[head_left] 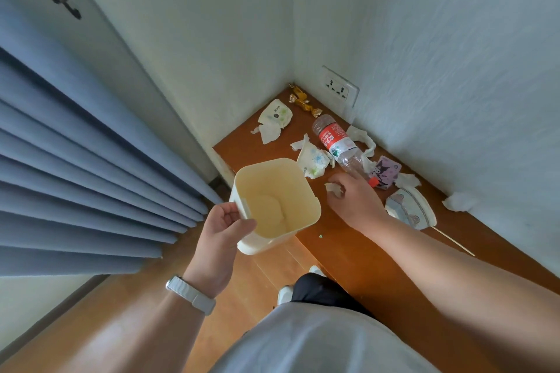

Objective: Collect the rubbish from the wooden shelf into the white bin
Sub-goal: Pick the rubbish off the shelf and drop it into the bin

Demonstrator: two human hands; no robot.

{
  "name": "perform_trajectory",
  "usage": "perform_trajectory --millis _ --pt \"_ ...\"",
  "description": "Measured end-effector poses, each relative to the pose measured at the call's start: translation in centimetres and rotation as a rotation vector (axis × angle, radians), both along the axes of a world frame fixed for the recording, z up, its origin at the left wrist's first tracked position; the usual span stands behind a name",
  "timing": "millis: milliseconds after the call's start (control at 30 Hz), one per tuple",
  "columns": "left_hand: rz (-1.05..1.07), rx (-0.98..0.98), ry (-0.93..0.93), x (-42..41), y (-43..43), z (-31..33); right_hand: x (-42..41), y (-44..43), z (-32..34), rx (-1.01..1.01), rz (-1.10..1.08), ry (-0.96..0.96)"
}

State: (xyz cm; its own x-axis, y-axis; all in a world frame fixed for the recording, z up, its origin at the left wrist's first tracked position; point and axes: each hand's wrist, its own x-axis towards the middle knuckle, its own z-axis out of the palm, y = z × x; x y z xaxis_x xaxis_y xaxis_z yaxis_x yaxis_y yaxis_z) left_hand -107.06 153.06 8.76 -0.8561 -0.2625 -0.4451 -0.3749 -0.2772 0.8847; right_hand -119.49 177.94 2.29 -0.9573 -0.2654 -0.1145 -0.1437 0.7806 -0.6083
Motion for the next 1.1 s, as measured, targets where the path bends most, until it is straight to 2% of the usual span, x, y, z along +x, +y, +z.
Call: perform_trajectory --millis 133,300,533,700,933,1100 --pt "-0.002 0.008 0.037 -0.4 -0.2 0.1 0.3 -1.3 5.6 -0.205 0.092 0.104" --pt "-0.035 -0.006 0.068 -0.6 -0.1 0.6 1.4 -3.5 8.9 -0.082 0.36 0.186" --pt "-0.03 -0.019 0.076 -0.2 -0.9 1.0 2.0 -4.4 7.8 -0.073 0.409 0.151" --pt "-0.05 0.003 0.058 -0.8 -1.2 0.6 1.2 -1.5 5.9 -0.102 0.257 0.077" --pt "-0.032 -0.025 0.023 -2.7 -0.8 0.0 -3.3 5.7 1.6 0.156 -0.054 -0.027" --pt "-0.034 -0.035 0.009 -4.0 0.0 -0.2 -5.1 7.3 -1.6 0.215 -0.119 -0.112"
